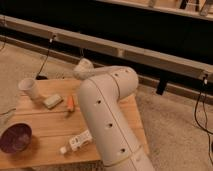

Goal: Push the eraser across the table

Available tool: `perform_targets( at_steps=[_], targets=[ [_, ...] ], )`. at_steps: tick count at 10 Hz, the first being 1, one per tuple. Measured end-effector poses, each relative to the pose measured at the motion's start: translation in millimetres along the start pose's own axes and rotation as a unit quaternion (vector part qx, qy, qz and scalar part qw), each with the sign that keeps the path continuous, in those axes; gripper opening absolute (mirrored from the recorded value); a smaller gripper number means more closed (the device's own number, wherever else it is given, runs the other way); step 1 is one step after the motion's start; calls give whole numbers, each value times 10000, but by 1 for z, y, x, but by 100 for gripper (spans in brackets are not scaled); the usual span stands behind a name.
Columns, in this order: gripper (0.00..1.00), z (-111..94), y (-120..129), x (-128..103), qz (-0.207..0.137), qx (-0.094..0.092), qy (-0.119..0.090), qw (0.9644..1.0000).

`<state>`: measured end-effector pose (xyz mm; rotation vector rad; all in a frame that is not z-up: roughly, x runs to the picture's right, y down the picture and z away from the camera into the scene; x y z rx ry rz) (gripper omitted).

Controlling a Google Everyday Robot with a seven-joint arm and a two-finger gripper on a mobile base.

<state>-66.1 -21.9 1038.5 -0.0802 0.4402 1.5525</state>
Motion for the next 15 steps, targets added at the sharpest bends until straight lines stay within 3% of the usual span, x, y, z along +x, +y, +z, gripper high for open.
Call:
perform_targets(
  at_steps=[2,4,5,8,10,11,13,14,15],
  targets=[
    [6,-6,-8,-27,32,184,-277,9994],
    [6,-13,-27,-64,73,566,-577,9967],
    [6,-17,-46,-88,115,858,-750,9934],
    [6,-46,-58,-122,179,1066,-1135,9876],
    [6,-82,-51,-132,341,822,-1315,9873],
    [6,-113,-35,-124,423,421,-1298,9897],
    [6,-159,-2,-80,440,-327,-926,9942],
    [6,-178,9,-39,416,-668,-528,9955],
    [6,-188,13,-11,403,-821,-223,9956]
  ],
)
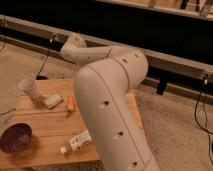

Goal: Push the eraser across the table

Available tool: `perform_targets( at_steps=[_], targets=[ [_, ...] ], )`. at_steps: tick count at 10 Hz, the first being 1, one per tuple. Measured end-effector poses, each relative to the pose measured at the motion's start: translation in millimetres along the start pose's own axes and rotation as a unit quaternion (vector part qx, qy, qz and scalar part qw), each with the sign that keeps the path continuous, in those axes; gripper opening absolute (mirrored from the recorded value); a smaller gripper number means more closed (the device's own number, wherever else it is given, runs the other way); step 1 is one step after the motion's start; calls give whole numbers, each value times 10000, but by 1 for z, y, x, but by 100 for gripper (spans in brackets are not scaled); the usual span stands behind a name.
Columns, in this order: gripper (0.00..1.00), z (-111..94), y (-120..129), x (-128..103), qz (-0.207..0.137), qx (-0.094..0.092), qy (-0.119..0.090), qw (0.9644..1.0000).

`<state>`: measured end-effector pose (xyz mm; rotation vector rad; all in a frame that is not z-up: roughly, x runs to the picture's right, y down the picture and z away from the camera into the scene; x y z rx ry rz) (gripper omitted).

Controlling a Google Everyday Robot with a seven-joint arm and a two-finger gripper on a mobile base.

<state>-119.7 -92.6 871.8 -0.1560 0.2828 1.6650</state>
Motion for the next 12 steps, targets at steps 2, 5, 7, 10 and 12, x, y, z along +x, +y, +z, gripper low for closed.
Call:
perform_targets(
  at_steps=[2,5,7,10,12],
  targets=[
    [6,-17,0,45,-38,-139,510,9986],
    [6,-20,2,50,-63,-165,566,9982],
    [6,-20,1,50,-62,-164,565,9983],
    [6,-20,2,50,-62,-165,564,9983],
    [6,-19,1,51,-65,-159,573,9982]
  ],
)
